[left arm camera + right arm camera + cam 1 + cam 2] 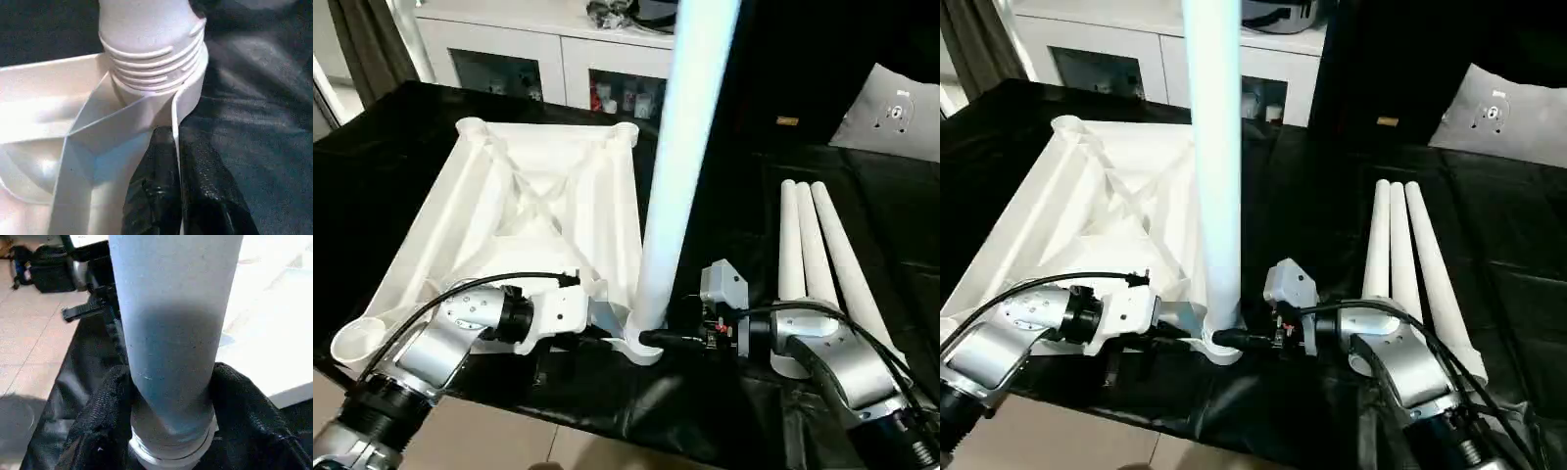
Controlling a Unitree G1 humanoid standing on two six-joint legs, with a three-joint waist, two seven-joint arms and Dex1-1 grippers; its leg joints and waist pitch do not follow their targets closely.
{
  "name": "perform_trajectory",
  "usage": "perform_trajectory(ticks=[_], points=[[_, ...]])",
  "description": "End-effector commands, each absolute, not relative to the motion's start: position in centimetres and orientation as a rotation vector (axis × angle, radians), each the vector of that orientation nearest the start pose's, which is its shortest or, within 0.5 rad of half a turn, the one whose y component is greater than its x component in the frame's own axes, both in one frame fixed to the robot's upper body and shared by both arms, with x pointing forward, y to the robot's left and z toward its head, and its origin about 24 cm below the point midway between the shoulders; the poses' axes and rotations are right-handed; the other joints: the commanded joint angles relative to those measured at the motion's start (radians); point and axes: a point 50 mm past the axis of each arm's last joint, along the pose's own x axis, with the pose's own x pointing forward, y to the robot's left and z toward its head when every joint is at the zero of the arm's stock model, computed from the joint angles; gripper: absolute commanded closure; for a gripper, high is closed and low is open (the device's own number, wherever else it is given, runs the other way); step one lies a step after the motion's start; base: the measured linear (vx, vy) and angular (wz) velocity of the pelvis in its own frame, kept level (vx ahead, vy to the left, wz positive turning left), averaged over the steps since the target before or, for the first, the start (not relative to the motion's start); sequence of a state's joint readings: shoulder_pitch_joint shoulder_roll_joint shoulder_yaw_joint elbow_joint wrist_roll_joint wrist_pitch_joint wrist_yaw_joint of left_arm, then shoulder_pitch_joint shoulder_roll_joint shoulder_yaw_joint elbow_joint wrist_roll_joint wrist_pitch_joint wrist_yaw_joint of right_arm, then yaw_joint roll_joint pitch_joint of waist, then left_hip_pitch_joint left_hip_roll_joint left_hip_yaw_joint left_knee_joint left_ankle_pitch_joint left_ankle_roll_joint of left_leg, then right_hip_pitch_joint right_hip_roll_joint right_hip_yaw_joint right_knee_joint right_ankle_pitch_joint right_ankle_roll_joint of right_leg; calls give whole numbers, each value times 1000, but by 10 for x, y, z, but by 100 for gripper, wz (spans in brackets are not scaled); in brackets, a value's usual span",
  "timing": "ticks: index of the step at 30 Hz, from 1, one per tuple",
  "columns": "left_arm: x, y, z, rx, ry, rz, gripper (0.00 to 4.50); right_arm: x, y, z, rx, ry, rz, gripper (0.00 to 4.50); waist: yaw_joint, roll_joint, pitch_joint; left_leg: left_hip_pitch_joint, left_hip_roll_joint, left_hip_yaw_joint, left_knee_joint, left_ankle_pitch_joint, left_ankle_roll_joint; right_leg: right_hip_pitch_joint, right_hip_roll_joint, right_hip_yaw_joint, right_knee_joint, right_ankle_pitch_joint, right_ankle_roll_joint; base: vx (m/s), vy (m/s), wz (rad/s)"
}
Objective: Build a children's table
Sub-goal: Rotate leg to tighten
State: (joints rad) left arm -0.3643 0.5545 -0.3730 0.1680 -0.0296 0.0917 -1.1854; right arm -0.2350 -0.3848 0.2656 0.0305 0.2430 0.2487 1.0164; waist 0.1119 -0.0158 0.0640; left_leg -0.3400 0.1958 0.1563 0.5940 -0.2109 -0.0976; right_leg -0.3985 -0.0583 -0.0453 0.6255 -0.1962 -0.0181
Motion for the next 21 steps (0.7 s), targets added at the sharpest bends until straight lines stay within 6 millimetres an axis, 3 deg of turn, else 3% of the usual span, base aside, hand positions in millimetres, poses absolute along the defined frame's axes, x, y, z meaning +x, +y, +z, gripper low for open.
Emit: perform_trajectory(ticks=[1, 2, 4, 8, 11, 12, 15, 16, 17, 18, 19, 21], points=[[281, 127, 64, 501, 333, -1288, 450, 254, -105, 38, -103, 341, 1158, 246, -9, 6, -46, -3, 27, 3, -80, -208, -6, 45, -70, 47, -82, -274, -186, 0, 0, 0], [284, 123, 66, 473, 327, -1251, 450, 255, -102, 35, -93, 346, 1111, 248, -11, 3, -43, -2, 22, -3, -83, -256, -18, 48, -74, 45, -93, -411, -145, 0, 0, 0], [286, 121, 68, 452, 326, -1226, 450, 256, -99, 33, -84, 344, 1082, 250, -17, 1, -44, 1, 21, -6, -84, -268, -21, 41, -76, 47, -104, -492, -103, 0, 0, 0], [297, 104, 76, 357, 301, -1078, 450, 267, -85, 27, 13, 347, 894, 250, -34, 0, -48, -6, 18, -9, -83, -242, -17, 41, -73, 46, -104, -465, -94, 0, 0, 0], [308, 90, 84, 275, 286, -934, 450, 279, -74, 26, 77, 357, 739, 251, -44, 1, -48, -7, 17, -6, -80, -219, -13, 36, -68, 48, -99, -397, -120, 0, 0, 0], [314, 82, 88, 244, 273, -839, 450, 287, -70, 25, 90, 359, 641, 251, -46, -3, -52, -13, 14, -8, -79, -188, -13, 45, -68, 47, -95, -366, -123, 0, 0, 0], [319, 74, 93, 246, 258, -777, 450, 297, -69, 26, 33, 342, 546, 251, -50, 0, -63, -18, 13, -4, -69, -81, 0, 50, -64, 48, -76, -155, -165, 0, 0, 0], [319, 72, 92, 269, 254, -787, 450, 300, -71, 27, 34, 324, 514, 251, -48, -1, -68, -20, 8, 0, -62, -20, 25, 54, -60, 48, -66, -25, -186, 51, -4, 4], [319, 72, 92, 269, 254, -787, 450, 300, -71, 27, 34, 324, 514, 251, -48, -1, -68, -20, 8, 0, -62, -20, 25, 54, -60, 48, -66, -25, -186, 51, -4, 4], [318, 72, 92, 282, 254, -795, 450, 301, -71, 28, 56, 319, 506, 251, -44, 1, -73, -22, 9, -1, -59, 25, 43, 57, -61, 48, -57, 60, -200, 0, 0, 0], [317, 75, 89, 326, 263, -810, 450, 301, -75, 31, 112, 290, 506, 196, -43, 2, -71, -26, 8, 0, -57, 46, 67, 59, -59, 46, -52, 134, -216, 0, 0, 0], [317, 77, 88, 332, 268, -810, 450, 301, -76, 31, 120, 284, 507, 182, -43, 2, -69, -25, 10, 0, -60, 21, 74, 59, -61, 45, -55, 115, -220, 0, 0, 0]])
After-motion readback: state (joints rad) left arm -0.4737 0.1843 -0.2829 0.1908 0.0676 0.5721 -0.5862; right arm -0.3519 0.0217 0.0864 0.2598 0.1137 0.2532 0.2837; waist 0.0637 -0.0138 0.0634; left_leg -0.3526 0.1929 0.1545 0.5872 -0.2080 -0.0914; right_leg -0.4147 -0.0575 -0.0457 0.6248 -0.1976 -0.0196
